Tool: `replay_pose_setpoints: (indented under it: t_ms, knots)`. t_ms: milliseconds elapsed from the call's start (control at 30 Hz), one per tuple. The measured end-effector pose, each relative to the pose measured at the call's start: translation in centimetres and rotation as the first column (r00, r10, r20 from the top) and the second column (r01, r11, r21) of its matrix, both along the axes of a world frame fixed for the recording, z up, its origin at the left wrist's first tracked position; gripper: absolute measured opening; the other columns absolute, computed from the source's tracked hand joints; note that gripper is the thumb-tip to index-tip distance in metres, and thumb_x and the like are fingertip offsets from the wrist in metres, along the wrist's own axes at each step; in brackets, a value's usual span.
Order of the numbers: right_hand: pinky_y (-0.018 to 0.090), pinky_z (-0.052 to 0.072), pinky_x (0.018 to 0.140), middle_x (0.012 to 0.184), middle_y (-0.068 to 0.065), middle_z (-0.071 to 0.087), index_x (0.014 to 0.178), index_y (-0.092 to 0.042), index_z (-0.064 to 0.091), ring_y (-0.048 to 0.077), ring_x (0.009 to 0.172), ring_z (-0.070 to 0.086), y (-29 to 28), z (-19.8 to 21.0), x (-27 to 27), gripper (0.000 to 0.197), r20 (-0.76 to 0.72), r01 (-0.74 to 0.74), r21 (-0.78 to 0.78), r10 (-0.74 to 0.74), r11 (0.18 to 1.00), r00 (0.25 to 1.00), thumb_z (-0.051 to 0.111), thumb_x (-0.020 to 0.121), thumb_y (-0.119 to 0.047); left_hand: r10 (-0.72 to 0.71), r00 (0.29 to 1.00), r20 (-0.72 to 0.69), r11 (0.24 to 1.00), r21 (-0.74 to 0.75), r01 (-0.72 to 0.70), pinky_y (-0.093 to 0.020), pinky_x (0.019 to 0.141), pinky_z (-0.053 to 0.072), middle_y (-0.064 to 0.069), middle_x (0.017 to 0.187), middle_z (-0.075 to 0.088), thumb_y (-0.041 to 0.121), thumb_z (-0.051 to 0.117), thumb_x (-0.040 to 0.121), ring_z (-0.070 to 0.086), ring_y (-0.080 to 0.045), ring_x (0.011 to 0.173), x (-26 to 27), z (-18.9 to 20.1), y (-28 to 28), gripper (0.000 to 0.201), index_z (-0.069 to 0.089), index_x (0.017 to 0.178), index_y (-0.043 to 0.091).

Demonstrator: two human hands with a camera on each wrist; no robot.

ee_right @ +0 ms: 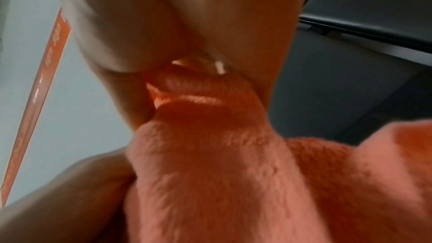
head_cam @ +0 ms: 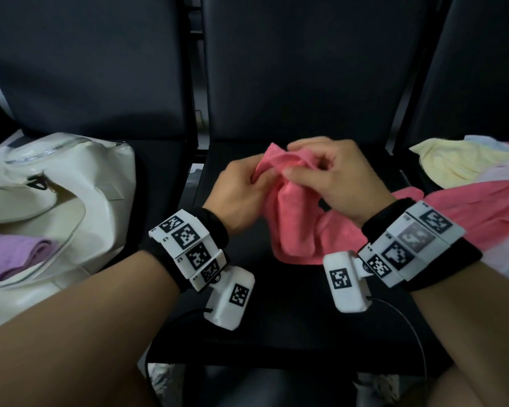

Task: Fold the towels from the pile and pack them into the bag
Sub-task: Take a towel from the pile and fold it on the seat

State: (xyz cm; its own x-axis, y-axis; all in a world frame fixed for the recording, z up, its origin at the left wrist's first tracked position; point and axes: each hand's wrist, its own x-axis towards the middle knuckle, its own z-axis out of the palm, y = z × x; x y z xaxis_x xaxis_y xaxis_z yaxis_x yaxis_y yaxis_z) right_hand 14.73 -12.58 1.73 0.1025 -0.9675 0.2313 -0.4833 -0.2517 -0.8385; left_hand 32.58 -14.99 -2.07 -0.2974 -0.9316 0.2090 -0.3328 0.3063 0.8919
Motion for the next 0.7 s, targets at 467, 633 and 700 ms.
replay_pose_setpoints:
  t_ms: [467,633,700]
  knots:
    - [0.029,0.052,0.064,0.072,0.009,0.062,0.072,-0.004,0.059,0.017,0.065,0.058,-0.5,0.6,-0.9,0.032,0.060,0.242,-0.217,-0.235,0.946,0.970,0.080,0.084,-0.025,-0.067,0.995,0.080,0.997,0.042,0.063,-0.045,0.068,0.054,0.004,0.071,0.069,0.045,0.061,0.095,0.062,-0.015,0.063,0.3,-0.4,-0.1,0.023,0.069,0.078,0.031]
    - [0.031,0.056,0.071,0.083,0.005,0.070,0.085,-0.009,0.069,0.019,0.080,0.069,-0.5,0.5,-1.4,0.021,0.079,0.214,-0.133,-0.205,0.968,0.976,0.077,0.088,-0.028,-0.146,0.981,0.131,0.988,0.070,0.138,-0.047,0.087,0.055,-0.006,0.088,0.073,0.044,0.067,0.094,0.067,-0.028,0.087,-0.2,-0.1,0.6,0.024,0.071,0.086,0.022]
    - [0.030,0.056,0.071,0.082,0.000,0.070,0.084,-0.017,0.069,0.015,0.081,0.070,-0.3,0.6,-1.1,0.014,0.070,0.168,-0.115,-0.160,0.979,0.985,0.077,0.089,-0.027,-0.122,0.983,0.134,0.991,0.062,0.115,-0.049,0.088,0.056,0.000,0.084,0.073,0.036,0.070,0.094,0.067,-0.021,0.081,-0.2,-0.3,0.4,0.017,0.069,0.082,0.023]
